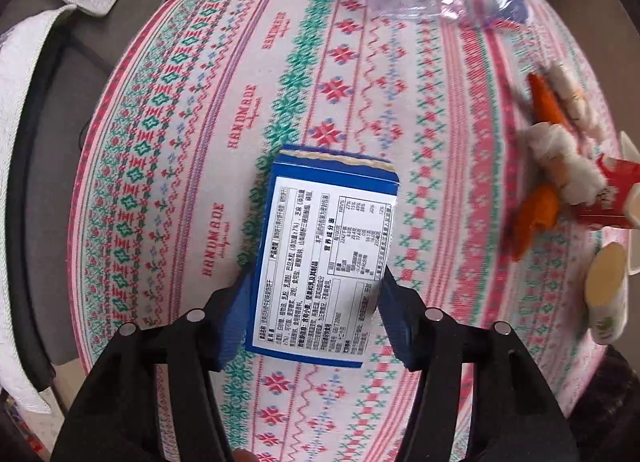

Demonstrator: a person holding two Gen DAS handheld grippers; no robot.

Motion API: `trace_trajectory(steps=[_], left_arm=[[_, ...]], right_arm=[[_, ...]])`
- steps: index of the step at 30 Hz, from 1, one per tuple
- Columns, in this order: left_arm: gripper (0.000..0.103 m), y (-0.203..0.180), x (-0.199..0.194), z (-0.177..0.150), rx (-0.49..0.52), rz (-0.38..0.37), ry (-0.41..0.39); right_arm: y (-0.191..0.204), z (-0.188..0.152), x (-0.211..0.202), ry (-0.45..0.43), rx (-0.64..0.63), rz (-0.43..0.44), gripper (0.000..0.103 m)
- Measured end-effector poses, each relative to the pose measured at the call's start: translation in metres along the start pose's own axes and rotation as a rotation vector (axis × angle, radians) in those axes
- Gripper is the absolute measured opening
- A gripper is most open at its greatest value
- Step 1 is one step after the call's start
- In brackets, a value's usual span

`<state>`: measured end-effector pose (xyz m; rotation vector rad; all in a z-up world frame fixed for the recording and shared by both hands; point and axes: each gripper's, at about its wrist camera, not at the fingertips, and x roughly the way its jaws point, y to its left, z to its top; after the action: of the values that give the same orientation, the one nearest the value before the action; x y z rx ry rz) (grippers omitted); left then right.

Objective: Collect trash
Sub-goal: 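Grasp the small white-and-blue box with the left gripper and lift, then grasp the red-and-white noodle cup with the right gripper and lift while left holds box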

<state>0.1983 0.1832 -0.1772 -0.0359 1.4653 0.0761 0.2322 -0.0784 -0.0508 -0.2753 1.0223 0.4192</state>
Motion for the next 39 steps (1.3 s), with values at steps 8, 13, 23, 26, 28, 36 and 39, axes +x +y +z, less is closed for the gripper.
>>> trace_trajectory(steps=[8, 13, 23, 26, 28, 36, 39], left_arm=[[0.057, -0.031, -0.049, -0.023, 0.066, -0.042, -0.133], [0.057, -0.05, -0.088, -0.032, 0.088, -0.125, -0.217], [0.058, -0.049, -0.103, -0.023, 0.072, -0.135, -0.258], [0.058, -0.046, -0.103, -0.021, 0.042, -0.147, -0.265], [0.058, -0.046, -0.105, -0.02, 0.026, -0.155, -0.275], [0.058, -0.054, -0.127, -0.021, -0.015, -0.174, -0.403], [0.058, -0.06, -0.138, -0.022, -0.02, -0.157, -0.47]], right_arm=[[0.017, -0.01, 0.023, 0.082, -0.21, 0.029, 0.096], [0.011, -0.012, 0.045, 0.153, -0.196, 0.065, 0.095], [0.028, -0.027, 0.054, 0.182, -0.263, 0.038, 0.065], [0.02, -0.02, 0.056, 0.172, -0.213, 0.014, 0.042], [0.013, -0.013, 0.049, 0.14, -0.147, 0.041, 0.031], [-0.004, 0.005, 0.01, -0.039, 0.039, 0.122, 0.025], [-0.011, 0.007, 0.0, -0.094, 0.108, 0.116, 0.026]])
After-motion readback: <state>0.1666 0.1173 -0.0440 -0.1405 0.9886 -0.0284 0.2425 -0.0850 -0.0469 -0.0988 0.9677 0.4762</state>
